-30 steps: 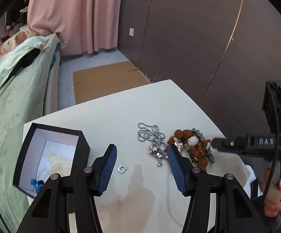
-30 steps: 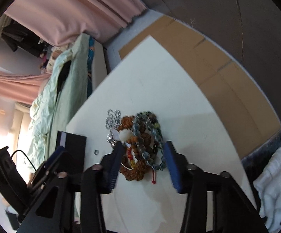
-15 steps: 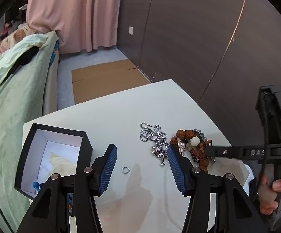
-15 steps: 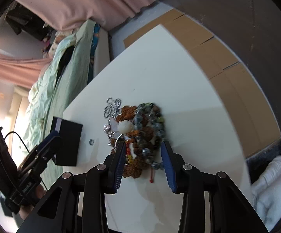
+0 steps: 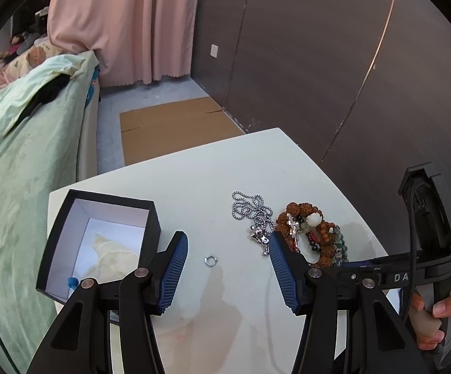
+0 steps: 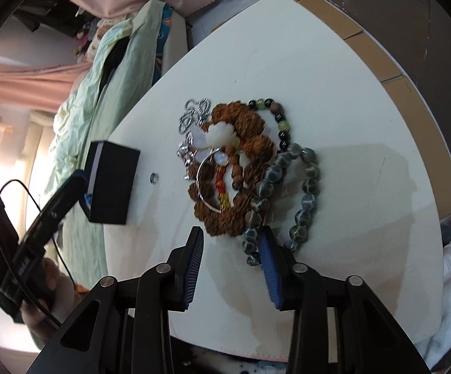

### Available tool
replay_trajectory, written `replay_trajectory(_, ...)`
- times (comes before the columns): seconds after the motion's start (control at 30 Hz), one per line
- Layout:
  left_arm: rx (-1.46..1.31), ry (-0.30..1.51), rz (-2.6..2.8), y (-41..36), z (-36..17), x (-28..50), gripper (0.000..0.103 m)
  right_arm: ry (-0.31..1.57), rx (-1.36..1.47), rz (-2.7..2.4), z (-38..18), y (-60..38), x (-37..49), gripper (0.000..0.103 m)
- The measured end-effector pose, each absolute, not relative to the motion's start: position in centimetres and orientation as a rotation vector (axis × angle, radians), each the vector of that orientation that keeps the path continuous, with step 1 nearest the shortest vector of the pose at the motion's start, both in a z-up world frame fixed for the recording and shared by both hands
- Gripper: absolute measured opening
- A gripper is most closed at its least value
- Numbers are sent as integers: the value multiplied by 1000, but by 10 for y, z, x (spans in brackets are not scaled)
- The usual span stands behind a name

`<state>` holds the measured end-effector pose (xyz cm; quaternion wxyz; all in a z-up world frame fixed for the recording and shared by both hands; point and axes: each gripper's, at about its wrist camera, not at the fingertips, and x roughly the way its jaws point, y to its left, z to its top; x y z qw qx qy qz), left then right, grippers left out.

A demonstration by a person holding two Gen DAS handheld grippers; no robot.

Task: Organize jewelry
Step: 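Grasp the green-grey bead bracelet with the right gripper and lift it, then close the left gripper on the small silver ring while the right holds the bead bracelet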

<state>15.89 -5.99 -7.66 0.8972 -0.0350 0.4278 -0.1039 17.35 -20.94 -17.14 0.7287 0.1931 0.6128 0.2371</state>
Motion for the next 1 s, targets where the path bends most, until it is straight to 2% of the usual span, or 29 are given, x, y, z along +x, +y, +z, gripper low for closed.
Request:
replay_trajectory(0.03,-72,885,-214,-60,-76,158,56,1358,414,528,-172,-207,173,13)
replay_trajectory(0.07,-72,885,-213,-59,-76,158,56,1363,398,536,-172,-204,171,11)
replay_trajectory(0.2,-75,890,-208,-59,-77,157,56,1325,361,541,-164,-201,167,11)
replay_trajectory(0.6,-13,936,-168,-67,-95,147,56,1080,573,648,-114,-231,152,11)
replay_trajectory(1.0,21,1003,-107,-78,-126,161,56,1030,600,647,-103,-227,152,11)
